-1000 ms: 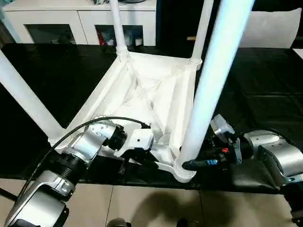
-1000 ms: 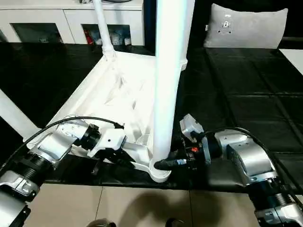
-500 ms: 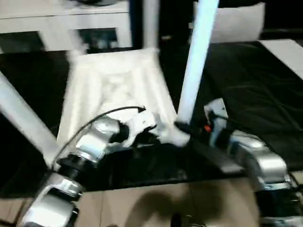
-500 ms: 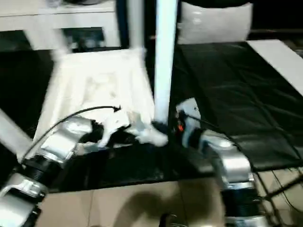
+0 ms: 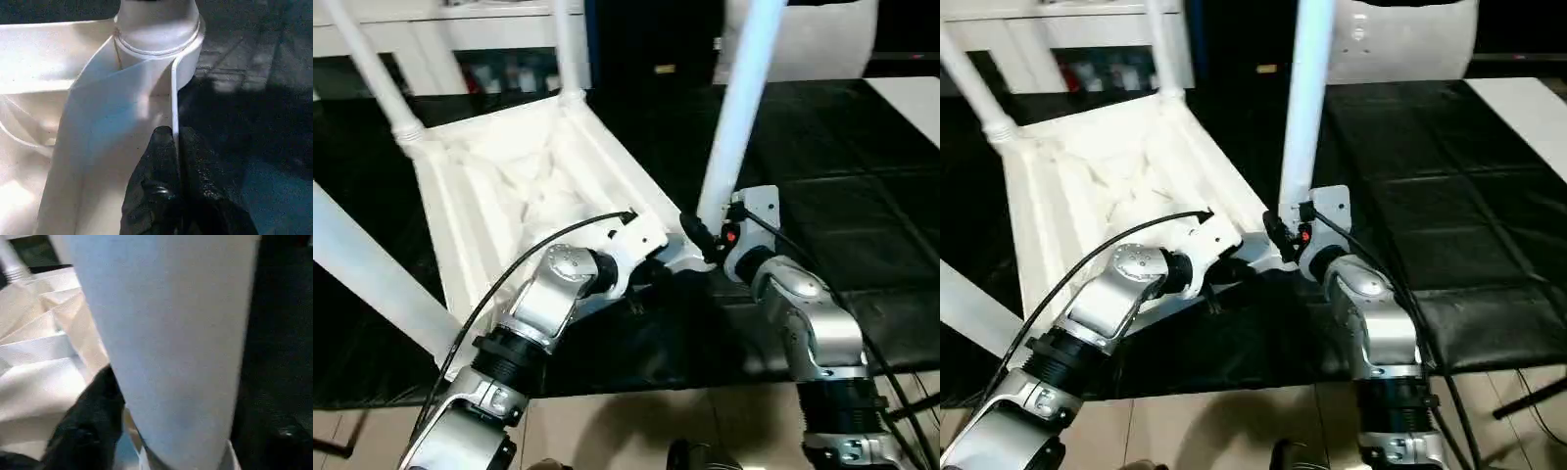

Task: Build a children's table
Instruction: Rotate leg to tighten

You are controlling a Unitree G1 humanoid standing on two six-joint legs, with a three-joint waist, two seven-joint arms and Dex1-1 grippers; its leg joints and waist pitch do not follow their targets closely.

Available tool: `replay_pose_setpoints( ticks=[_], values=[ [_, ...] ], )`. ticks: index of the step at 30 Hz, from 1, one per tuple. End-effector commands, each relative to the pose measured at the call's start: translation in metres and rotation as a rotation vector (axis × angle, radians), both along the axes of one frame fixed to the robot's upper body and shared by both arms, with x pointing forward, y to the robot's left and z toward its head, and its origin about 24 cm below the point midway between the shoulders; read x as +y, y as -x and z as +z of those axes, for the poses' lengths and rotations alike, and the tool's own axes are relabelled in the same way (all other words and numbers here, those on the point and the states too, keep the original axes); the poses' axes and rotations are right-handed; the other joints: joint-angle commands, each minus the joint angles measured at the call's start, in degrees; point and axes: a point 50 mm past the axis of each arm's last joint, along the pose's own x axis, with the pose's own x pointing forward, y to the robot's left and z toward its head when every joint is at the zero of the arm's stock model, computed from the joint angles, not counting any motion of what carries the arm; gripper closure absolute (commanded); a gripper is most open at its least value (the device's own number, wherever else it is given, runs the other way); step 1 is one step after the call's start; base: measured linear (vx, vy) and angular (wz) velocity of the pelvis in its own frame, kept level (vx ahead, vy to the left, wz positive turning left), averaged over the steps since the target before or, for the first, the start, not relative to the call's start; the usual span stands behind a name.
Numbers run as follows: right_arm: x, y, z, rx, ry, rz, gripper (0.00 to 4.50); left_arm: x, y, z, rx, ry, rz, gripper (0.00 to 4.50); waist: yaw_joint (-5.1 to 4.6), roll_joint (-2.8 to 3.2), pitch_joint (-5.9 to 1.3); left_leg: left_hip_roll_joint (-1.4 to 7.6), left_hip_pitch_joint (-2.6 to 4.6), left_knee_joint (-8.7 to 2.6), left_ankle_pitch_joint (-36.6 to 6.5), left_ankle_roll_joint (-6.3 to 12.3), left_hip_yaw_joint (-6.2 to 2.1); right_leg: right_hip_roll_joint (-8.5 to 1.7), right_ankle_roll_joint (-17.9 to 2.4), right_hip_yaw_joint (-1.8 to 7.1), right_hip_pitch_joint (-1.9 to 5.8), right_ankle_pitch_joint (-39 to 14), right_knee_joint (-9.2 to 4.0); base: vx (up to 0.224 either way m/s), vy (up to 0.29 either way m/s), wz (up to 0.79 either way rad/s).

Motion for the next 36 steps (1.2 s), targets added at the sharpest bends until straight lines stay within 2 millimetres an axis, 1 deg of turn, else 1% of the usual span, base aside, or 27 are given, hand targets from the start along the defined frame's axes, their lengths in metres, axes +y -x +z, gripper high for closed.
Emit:
replay_pose_setpoints(
  ticks=[1, 2, 3, 4, 5, 6, 7, 8, 9, 10, 11, 12, 13, 14, 15, 16, 20, 22, 24, 25, 27, 29, 31, 33, 34, 35, 36],
  values=[
    [0.01, 0.006, 0.006, -0.039, -0.033, 0.106, 1.28, -0.01, 0.004, 0.015, -0.06, 0.051, -0.086, 4.5, 0.62, -0.6, -5.35, 0.54, -0.35, -2.78, 0.83, 10.22, 0.51, -2.51, -9.33, 3.41, 5.31, -11.17, -2.65, 0.0, 0.0, 0.0],
    [0.004, 0.011, 0.007, -0.049, -0.029, 0.169, 1.02, -0.003, 0.003, 0.013, -0.065, 0.043, -0.109, 4.5, 0.79, -0.58, -5.3, 0.59, -0.28, -2.87, -0.09, 9.69, 0.53, -2.56, -8.94, 3.41, 5.29, -12.53, -2.79, 0.0, 0.0, 0.0],
    [0.004, 0.011, 0.007, -0.049, -0.029, 0.169, 0.93, -0.003, 0.003, 0.013, -0.065, 0.043, -0.109, 4.5, 0.91, -0.63, -5.22, 0.57, -0.31, -2.93, -0.75, 9.57, 0.51, -2.52, -8.49, 3.38, 5.38, -13.41, -3.02, 0.0, 0.0, 0.0],
    [0.001, 0.013, 0.008, -0.049, -0.031, 0.199, 0.93, -0.001, 0.003, 0.012, -0.062, 0.039, -0.113, 4.5, 1.09, -0.64, -5.21, 0.66, -0.14, -2.99, -1.79, 9.07, 0.58, -2.42, -8.03, 3.44, 5.29, -14.48, -3.08, 0.0, 0.0, 0.0],
    [-0.005, 0.017, 0.009, -0.054, -0.021, 0.264, 0.85, 0.004, 0.003, 0.011, -0.059, 0.035, -0.133, 4.5, 1.24, -0.65, -5.15, 0.66, -0.16, -3.06, -2.77, 8.57, 0.63, -2.46, -7.65, 3.48, 5.27, -15.68, -3.23, 0.0, 0.0, 0.0],
    [-0.009, 0.019, 0.01, -0.054, -0.011, 0.296, 0.6, 0.007, 0.003, 0.011, -0.052, 0.031, -0.145, 4.5, 1.61, -0.69, -5.11, 0.64, -0.07, -3.08, -3.71, 8.15, 0.68, -2.45, -7.02, 3.49, 5.27, -17.05, -3.46, 0.0, 0.0, 0.0],
    [-0.015, 0.02, 0.012, -0.057, 0.002, 0.338, 0.6, 0.01, 0.003, 0.01, -0.054, 0.025, -0.166, 4.5, 1.74, -0.77, -5.07, 0.67, -0.01, -3.12, -3.91, 7.9, 0.71, -2.46, -6.89, 3.56, 5.22, -17.42, -3.49, 0.0, 0.0, 0.0],
    [-0.025, 0.023, 0.015, -0.055, 0.021, 0.403, 0.51, 0.016, 0.003, 0.009, -0.04, 0.017, -0.204, 4.5, 1.85, -0.69, -5.06, 0.6, 0.02, -3.17, -4.72, 7.8, 0.71, -2.34, -6.51, 3.56, 5.19, -18.18, -3.66, 0.0, 0.0, 0.0],
    [-0.025, 0.023, 0.015, -0.055, 0.021, 0.403, 0.48, 0.016, 0.003, 0.009, -0.04, 0.017, -0.204, 4.5, 2.01, -0.7, -5.11, 0.56, 0.14, -3.12, -5.14, 7.83, 0.75, -2.37, -6.43, 3.56, 5.17, -18.38, -3.68, 0.0, 0.0, 0.0],
    [-0.032, 0.025, 0.018, -0.054, 0.032, 0.449, 0.43, 0.019, 0.004, 0.009, -0.038, 0.007, -0.239, 4.5, 2.17, -0.8, -4.97, 0.6, 0.16, -3.2, -5.57, 7.69, 0.84, -2.37, -6.24, 3.71, 4.99, -19.1, -3.78, 0.0, 0.0, 0.0],
    [-0.033, 0.025, 0.019, -0.056, 0.037, 0.465, 0.32, 0.02, 0.004, 0.009, -0.043, 0.002, -0.257, 4.5, 2.23, -0.91, -4.95, 0.59, 0.0, -3.24, -5.95, 7.47, 0.8, -2.38, -5.81, 3.69, 5.1, -20.09, -3.83, 0.0, 0.0, 0.0],
    [-0.038, 0.026, 0.02, -0.051, 0.047, 0.491, 0.17, 0.023, 0.005, 0.008, -0.032, -0.001, -0.286, 4.5, 2.43, -0.85, -4.94, 0.56, 0.07, -3.25, -6.14, 7.22, 0.76, -2.45, -5.54, 3.67, 4.98, -20.98, -3.94, 0.0, 0.0, 0.0],
    [-0.043, 0.027, 0.022, -0.047, 0.064, 0.523, 0.07, 0.025, 0.006, 0.008, -0.036, -0.01, -0.333, 4.5, 2.42, -0.88, -4.98, 0.56, 0.05, -3.24, -6.05, 7.12, 0.77, -2.4, -5.52, 3.69, 5.0, -21.04, -3.93, 0.0, 0.0, 0.0],
    [-0.047, 0.027, 0.023, -0.045, 0.081, 0.547, 0.04, 0.026, 0.008, 0.009, -0.04, -0.014, -0.375, 4.5, 2.63, -0.89, -5.06, 0.65, 0.26, -3.22, -5.85, 7.08, 0.79, -2.37, -5.47, 3.82, 4.86, -20.96, -3.91, 0.0, 0.0, 0.0],
    [-0.05, 0.028, 0.025, -0.04, 0.094, 0.573, 0.02, 0.029, 0.01, 0.009, -0.027, -0.016, -0.411, 4.5, 2.82, -0.84, -5.06, 0.61, 0.17, -3.2, -5.61, 7.17, 0.72, -2.4, -5.62, 3.82, 4.85, -20.7, -3.82, 0.0, 0.0, 0.0],
    [-0.05, 0.028, 0.025, -0.04, 0.094, 0.573, 0.02, 0.029, 0.01, 0.009, -0.027, -0.016, -0.411, 4.5, 3.08, -0.92, -5.16, 0.77, 0.27, -3.19, -5.12, 7.27, 0.79, -2.44, -6.16, 3.99, 4.78, -19.77, -3.6, 0.0, 0.0, 0.0],
    [-0.06, 0.033, 0.031, -0.014, 0.114, 0.708, 0.02, 0.04, 0.017, 0.007, 0.005, -0.08, -0.587, 4.5, 3.91, -0.83, -5.3, 1.04, 0.4, -3.09, -3.82, 8.15, 0.86, -2.44, -8.46, 4.3, 4.62, -16.17, -2.88, 0.0, 0.0, 0.0],
    [-0.062, 0.036, 0.032, 0.003, 0.12, 0.749, 0.02, 0.044, 0.019, 0.006, 0.019, -0.108, -0.635, 4.5, 4.52, -0.91, -5.33, 1.17, 0.46, -3.06, -3.41, 8.44, 0.95, -2.49, -8.91, 4.43, 4.59, -15.67, -2.73, 0.0, 0.0, 0.0],
    [-0.063, 0.036, 0.032, 0.009, 0.122, 0.761, 0.02, 0.045, 0.02, 0.006, 0.024, -0.115, -0.648, 4.5, 4.96, -0.9, -5.31, 1.23, 0.31, -3.07, -2.73, 8.43, 0.92, -2.46, -9.29, 4.42, 4.62, -15.07, -2.49, 0.0, 0.0, 0.0],
    [-0.063, 0.039, 0.032, 0.006, 0.158, 0.813, 0.02, 0.047, 0.021, 0.005, 0.027, -0.134, -0.681, 4.5, 5.05, -1.05, -5.33, 1.19, 0.29, -3.04, -2.93, 8.25, 0.94, -2.51, -9.16, 4.41, 4.65, -15.4, -2.5, 0.0, 0.0, 0.0],
    [-0.061, 0.044, 0.031, 0.009, 0.176, 0.885, 0.02, 0.049, 0.022, 0.005, 0.026, -0.152, -0.713, 4.5, 5.25, -1.06, -5.23, 1.18, 0.28, -3.14, -3.47, 7.72, 0.93, -2.65, -8.72, 4.48, 4.69, -16.75, -2.6, 0.0, 0.0, 0.0],
    [-0.057, 0.05, 0.029, 0.029, 0.153, 0.959, 0.02, 0.051, 0.022, 0.006, 0.024, -0.163, -0.731, 4.5, 5.47, -1.4, -5.06, 1.0, 0.26, -3.17, -5.1, 7.19, 1.11, -2.63, -7.48, 4.43, 4.7, -20.14, -3.08, 0.0, 0.0, 0.0],
    [-0.054, 0.051, 0.027, 0.045, 0.144, 0.987, 0.3, 0.051, 0.022, 0.006, 0.024, -0.163, -0.741, 4.5, 5.63, -1.27, -4.9, 1.06, 0.32, -3.26, -5.66, 6.82, 1.06, -2.63, -6.73, 4.36, 4.53, -21.89, -3.34, 0.0, 0.0, 0.0],
    [-0.051, 0.051, 0.022, 0.06, 0.142, 1.004, 0.41, 0.05, 0.022, 0.006, 0.023, -0.162, -0.755, 4.5, 5.61, -1.38, -4.9, 1.04, 0.46, -3.32, -6.42, 6.17, 1.08, -2.57, -6.18, 4.32, 4.43, -23.13, -3.59, 0.0, 0.0, 0.0],
    [-0.049, 0.05, 0.021, 0.064, 0.141, 1.008, 0.5, 0.049, 0.022, 0.006, 0.022, -0.161, -0.761, 4.5, 5.59, -1.46, -4.84, 0.87, 0.35, -3.32, -6.7, 5.91, 1.11, -2.51, -5.69, 4.27, 4.5, -23.95, -3.74, 0.0, 0.0, 0.0],
    [-0.048, 0.049, 0.018, 0.074, 0.136, 1.012, 0.72, 0.049, 0.022, 0.006, 0.021, -0.161, -0.766, 4.5, 5.56, -1.44, -4.88, 0.9, 0.32, -3.35, -6.76, 5.69, 1.04, -2.53, -5.39, 4.22, 4.5, -24.3, -3.69, 0.0, 0.0, 0.0],
    [-0.047, 0.049, 0.017, 0.082, 0.135, 1.018, 0.78, 0.048, 0.022, 0.006, 0.019, -0.16, -0.769, 4.5, 5.52, -1.38, -4.82, 0.91, 0.26, -3.35, -6.82, 5.62, 1.03, -2.55, -5.32, 4.18, 4.44, -24.33, -3.8, 0.0, 0.0, 0.0]
  ],
)
